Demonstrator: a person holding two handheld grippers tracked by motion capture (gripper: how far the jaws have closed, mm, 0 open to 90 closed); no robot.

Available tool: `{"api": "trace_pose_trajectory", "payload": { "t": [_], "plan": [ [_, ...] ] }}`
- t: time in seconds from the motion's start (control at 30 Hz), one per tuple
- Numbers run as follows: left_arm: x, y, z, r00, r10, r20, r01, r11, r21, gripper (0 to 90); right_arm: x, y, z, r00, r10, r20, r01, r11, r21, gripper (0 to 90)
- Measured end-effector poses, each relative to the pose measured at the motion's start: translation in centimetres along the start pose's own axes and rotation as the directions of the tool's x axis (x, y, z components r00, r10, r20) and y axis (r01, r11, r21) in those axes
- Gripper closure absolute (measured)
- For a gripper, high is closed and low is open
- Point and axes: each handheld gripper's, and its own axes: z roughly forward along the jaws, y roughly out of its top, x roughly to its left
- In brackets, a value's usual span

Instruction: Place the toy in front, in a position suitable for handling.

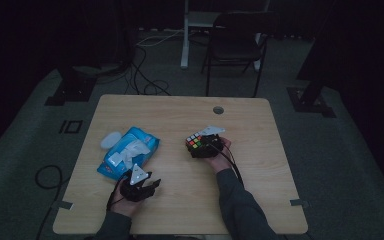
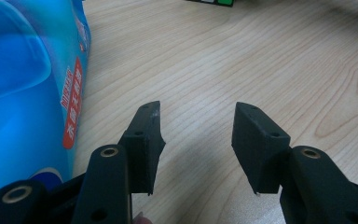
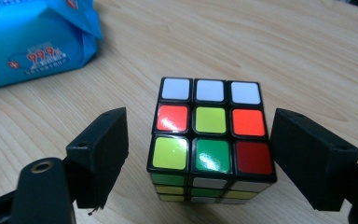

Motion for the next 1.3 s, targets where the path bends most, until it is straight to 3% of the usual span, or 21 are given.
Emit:
{"api": "trace_pose_trajectory", "payload": {
  "t": [0.4, 0.6, 0.7, 0.97, 1.17, 1.3],
  "plan": [
    [0.0, -0.1, -0.1, 1.0000, -0.002, -0.002, 0.002, 1.0000, 0.003, 53.3, 0.1, 0.3, 1.5, 0.9996, -0.018, 0.019, 0.017, 0.998, 0.061, 20.1],
    [0.0, -0.2, -0.2, 1.0000, -0.004, -0.006, 0.004, 1.0000, 0.002, 53.3, -0.4, -0.2, 2.0, 1.0000, -0.003, 0.002, 0.003, 0.996, 0.085, 33.3],
    [0.0, -0.2, -0.3, 0.9999, -0.004, -0.009, 0.004, 1.0000, 0.004, 53.4, -0.4, -0.2, 1.8, 0.9997, -0.022, -0.013, 0.023, 0.996, 0.086, 33.6],
    [0.1, -0.4, -0.4, 0.9999, -0.006, -0.014, 0.006, 1.0000, 0.006, 53.4, 0.0, -0.9, 0.1, 0.9946, -0.083, -0.062, 0.087, 0.994, 0.072, 33.7],
    [0.1, -0.4, -0.5, 0.9998, -0.012, -0.016, 0.012, 0.9999, 0.004, 53.4, 0.8, -1.5, -1.5, 0.9842, -0.152, -0.091, 0.158, 0.985, 0.067, 33.7],
    [0.1, -0.4, -0.5, 0.9998, -0.010, -0.018, 0.011, 0.9999, 0.006, 53.4, 1.3, -2.0, -2.3, 0.9794, -0.174, -0.101, 0.181, 0.982, 0.057, 33.7]
  ]
}}
